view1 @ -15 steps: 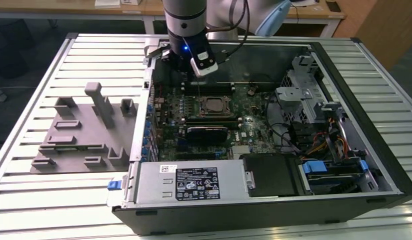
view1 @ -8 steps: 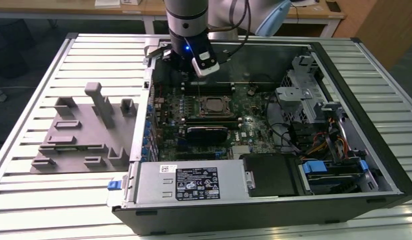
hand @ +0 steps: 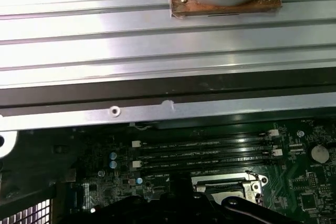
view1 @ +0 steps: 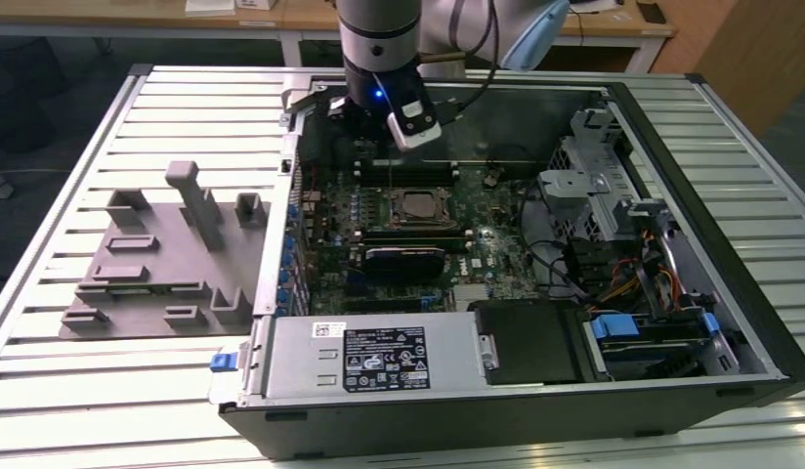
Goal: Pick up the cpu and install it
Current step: 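Install the first cpu locking lever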
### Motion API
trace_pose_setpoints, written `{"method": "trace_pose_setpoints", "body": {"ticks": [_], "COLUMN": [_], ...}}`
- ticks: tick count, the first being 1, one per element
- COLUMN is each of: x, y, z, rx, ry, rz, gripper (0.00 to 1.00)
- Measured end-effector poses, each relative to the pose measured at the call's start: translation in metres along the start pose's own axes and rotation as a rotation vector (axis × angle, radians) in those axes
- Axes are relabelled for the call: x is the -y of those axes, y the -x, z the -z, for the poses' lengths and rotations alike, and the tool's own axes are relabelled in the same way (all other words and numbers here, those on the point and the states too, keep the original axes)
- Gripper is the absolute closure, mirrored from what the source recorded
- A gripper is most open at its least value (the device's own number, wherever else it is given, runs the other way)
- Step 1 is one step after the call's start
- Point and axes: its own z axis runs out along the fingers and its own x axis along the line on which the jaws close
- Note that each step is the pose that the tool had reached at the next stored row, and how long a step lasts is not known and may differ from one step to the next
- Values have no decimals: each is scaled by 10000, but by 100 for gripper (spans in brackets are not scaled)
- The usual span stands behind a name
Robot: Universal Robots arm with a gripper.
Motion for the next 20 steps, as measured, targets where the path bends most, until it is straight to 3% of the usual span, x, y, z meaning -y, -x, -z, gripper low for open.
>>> {"method": "trace_pose_setpoints", "body": {"ticks": [7, 15, 18, 20], "x": [-13, -14, -9, -5], "y": [132, 146, 145, 145], "z": [-5, -8, -17, -27], "rx": [-18, -11, 54, 146], "ry": [-3, -11, -22, -18], "rz": [-6, -9, -21, -18], "gripper": [89, 89, 89, 89]}}
